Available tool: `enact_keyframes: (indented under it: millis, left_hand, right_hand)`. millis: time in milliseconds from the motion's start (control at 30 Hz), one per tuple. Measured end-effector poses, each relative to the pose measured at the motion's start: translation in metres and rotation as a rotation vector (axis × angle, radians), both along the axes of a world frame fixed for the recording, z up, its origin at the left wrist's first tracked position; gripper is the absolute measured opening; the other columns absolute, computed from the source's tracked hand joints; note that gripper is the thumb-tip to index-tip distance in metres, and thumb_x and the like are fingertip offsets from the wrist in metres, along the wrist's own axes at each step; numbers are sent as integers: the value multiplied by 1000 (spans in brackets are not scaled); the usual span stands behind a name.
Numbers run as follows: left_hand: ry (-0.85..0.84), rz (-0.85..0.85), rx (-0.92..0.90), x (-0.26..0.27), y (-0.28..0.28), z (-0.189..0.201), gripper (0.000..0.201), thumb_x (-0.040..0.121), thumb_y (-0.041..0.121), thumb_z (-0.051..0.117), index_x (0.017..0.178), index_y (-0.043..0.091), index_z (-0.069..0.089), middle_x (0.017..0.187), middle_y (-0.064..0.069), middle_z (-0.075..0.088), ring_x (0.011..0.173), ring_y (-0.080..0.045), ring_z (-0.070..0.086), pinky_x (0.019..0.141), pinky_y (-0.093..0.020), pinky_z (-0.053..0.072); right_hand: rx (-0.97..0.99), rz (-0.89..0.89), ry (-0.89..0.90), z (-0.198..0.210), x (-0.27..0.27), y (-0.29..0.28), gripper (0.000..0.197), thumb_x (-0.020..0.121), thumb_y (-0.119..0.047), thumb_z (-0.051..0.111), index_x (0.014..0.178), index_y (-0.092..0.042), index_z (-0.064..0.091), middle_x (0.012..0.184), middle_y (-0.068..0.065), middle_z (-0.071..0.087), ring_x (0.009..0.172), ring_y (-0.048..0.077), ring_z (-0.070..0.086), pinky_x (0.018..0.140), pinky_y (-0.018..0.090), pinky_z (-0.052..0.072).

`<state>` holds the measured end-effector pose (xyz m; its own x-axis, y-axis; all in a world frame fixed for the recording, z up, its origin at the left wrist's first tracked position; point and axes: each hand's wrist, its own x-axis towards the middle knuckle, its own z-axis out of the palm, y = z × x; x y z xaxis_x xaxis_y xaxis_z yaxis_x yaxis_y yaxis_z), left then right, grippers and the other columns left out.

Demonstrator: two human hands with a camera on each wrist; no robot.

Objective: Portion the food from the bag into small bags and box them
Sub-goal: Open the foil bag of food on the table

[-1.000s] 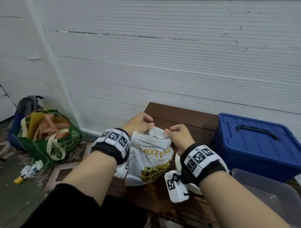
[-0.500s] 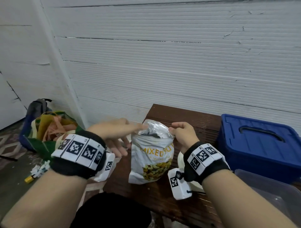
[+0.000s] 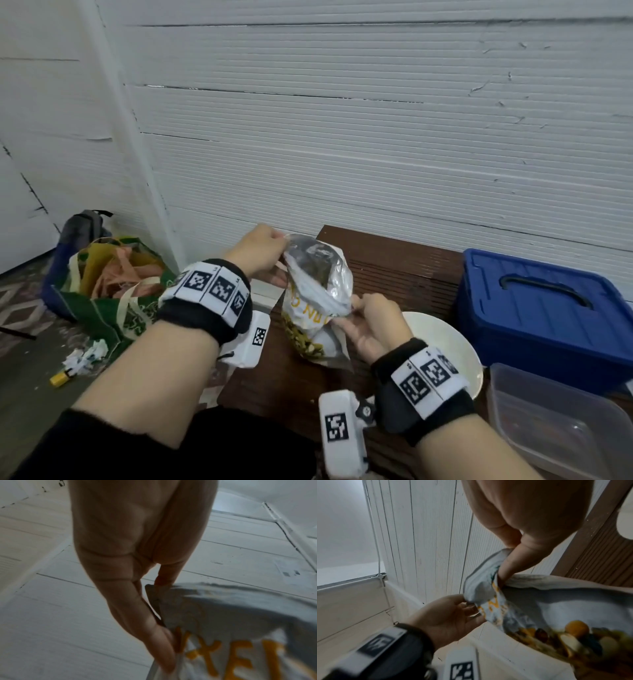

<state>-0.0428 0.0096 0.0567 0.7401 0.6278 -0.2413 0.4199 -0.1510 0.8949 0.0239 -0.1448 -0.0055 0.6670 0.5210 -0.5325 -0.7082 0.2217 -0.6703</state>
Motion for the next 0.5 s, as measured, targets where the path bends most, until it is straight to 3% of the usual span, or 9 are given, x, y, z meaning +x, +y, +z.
enact_keyframes:
  millis: [33,100,133,200,300,367,433,500]
  left_hand:
    - [12,-10,31,2,-2,-5,30,101,13,44,74,7,56,72,-9,61,41,-15,61,42,-26,54]
    - [29,-6,126,3,-9,-15,33,100,23,48,71,9,55,69,-6,58,40,-5,56,36,-14,44]
    - [19,14,151,3,-12,-20,31,99,28,50,74,10,53,69,-5,57,44,-3,54,35,-10,39]
    - [-24,75,95,3,-16,-28,27,94,36,57,94,10,53,81,-2,58,60,-5,53,36,-9,39]
    - [-70,171,54,-3,-18,-33,44,85,40,69,113,15,48,102,3,56,75,-5,56,50,-16,45]
    - [-123,216,88,-4,-18,-36,45,83,38,72,114,19,47,106,1,57,82,-8,58,62,-20,47]
    - [-176,250,77,-3,-20,-37,41,84,32,72,114,19,48,98,3,57,81,-9,58,65,-23,50]
    - [-202,271,47,1,-18,-40,35,86,25,70,113,18,50,92,5,55,84,-12,59,77,-34,55]
  right_hand:
    - [-5,7,-5,-3,-5,-4,22,91,13,26,84,2,44,78,14,57,71,28,59,41,34,54]
    - [-9,23,-33,-11,-11,-11,18,94,8,25,101,-3,38,90,18,60,74,32,64,48,38,56]
    - [-39,28,-62,-16,-12,-13,25,93,5,26,110,-11,36,95,20,61,72,33,66,50,39,56]
    - [-168,11,-192,-22,-6,-13,25,90,3,32,111,-6,42,98,23,60,67,33,66,53,39,57]
    - [-367,-101,-512,-15,14,-11,28,84,-5,48,112,-5,45,96,14,58,74,23,60,64,40,55]
    - [-432,-113,-774,1,26,-6,32,86,-13,60,115,-14,45,96,2,56,80,12,55,68,25,47]
    - [-454,0,-1015,16,37,7,39,87,-24,65,120,-18,45,105,-2,54,92,10,54,70,18,40]
    - [-466,200,-1137,24,45,26,43,87,-33,66,123,-19,47,108,-2,58,97,11,55,74,17,40]
